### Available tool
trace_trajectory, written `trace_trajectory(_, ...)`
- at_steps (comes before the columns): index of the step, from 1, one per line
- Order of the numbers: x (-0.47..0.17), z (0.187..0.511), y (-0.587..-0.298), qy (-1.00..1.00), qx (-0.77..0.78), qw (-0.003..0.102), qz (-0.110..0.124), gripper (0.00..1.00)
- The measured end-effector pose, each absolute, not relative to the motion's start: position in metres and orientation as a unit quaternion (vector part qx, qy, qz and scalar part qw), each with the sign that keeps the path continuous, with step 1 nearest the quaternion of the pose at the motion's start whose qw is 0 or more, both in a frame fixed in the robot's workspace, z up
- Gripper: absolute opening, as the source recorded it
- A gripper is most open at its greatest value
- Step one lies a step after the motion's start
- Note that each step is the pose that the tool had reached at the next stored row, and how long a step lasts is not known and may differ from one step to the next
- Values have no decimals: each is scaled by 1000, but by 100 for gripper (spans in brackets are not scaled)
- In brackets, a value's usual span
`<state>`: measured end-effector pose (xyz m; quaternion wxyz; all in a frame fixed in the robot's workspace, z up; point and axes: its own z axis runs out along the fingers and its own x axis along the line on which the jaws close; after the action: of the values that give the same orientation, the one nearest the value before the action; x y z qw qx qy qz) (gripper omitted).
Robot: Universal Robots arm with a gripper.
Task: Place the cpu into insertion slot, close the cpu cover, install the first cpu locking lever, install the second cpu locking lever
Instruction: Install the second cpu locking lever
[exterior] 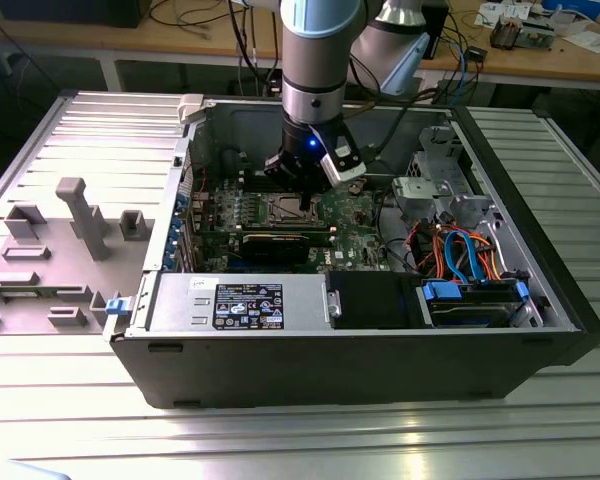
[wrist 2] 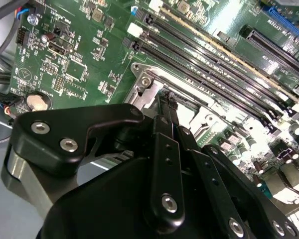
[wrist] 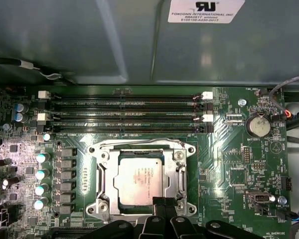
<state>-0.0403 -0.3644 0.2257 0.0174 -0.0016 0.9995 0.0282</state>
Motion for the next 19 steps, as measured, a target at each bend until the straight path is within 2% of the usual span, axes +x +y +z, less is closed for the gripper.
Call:
trace_trajectory(10,-40,227,-365,999,-2,17,28,11)
trace_trajectory(19,-40,249,-365,999,-2,17,28,11)
